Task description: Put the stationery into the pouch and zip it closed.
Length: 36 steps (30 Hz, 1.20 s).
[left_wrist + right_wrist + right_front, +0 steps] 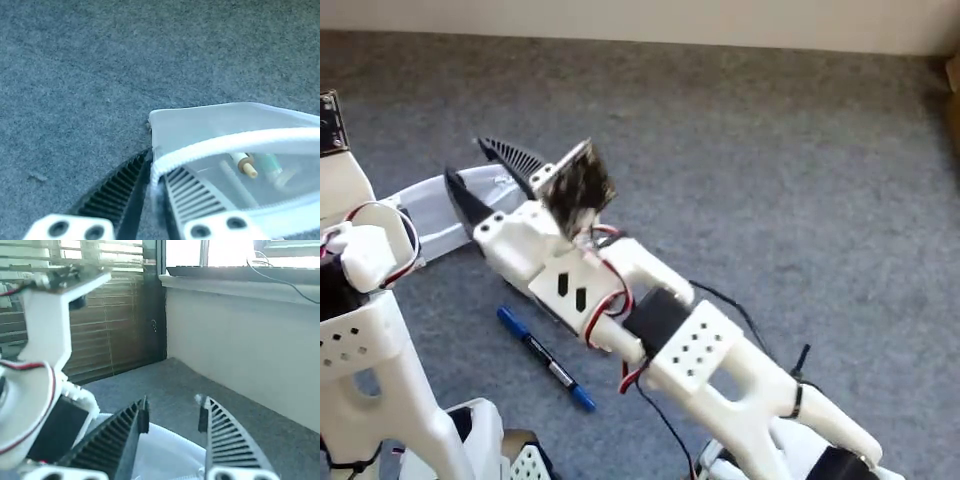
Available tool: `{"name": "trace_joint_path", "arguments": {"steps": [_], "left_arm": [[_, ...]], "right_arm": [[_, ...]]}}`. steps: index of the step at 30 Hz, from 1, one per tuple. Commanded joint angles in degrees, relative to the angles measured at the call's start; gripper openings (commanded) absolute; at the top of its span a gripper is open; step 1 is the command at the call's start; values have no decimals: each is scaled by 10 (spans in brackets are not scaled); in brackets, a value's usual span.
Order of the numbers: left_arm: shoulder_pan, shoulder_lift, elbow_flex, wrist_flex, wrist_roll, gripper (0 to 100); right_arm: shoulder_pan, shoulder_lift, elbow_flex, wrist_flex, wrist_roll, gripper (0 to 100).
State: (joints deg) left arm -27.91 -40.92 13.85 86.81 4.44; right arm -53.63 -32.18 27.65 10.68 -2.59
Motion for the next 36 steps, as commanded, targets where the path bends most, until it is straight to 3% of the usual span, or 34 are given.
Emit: {"name": "trace_joint_path", "arguments": {"steps": [1,11,13,16,22,26,36], "left_arm": [[-6,-21,-2,-10,5,7],[-6,-21,-2,-10,5,7],[-6,-21,-2,-10,5,7],[-6,-21,-2,-11,9,7],[-6,-21,-2,-11,39,7],[-6,-21,-2,-11,40,7],[-6,-21,-2,-13,40,7]], "right_arm": [[16,-24,-124,145,-24,159],[86,-4,-264,360,-18,162],[89,-6,-276,424,18,162],[89,-6,-278,509,63,162],[90,-7,-186,595,69,162],[88,-3,-88,586,70,162],[57,0,182,347,71,162]]}}
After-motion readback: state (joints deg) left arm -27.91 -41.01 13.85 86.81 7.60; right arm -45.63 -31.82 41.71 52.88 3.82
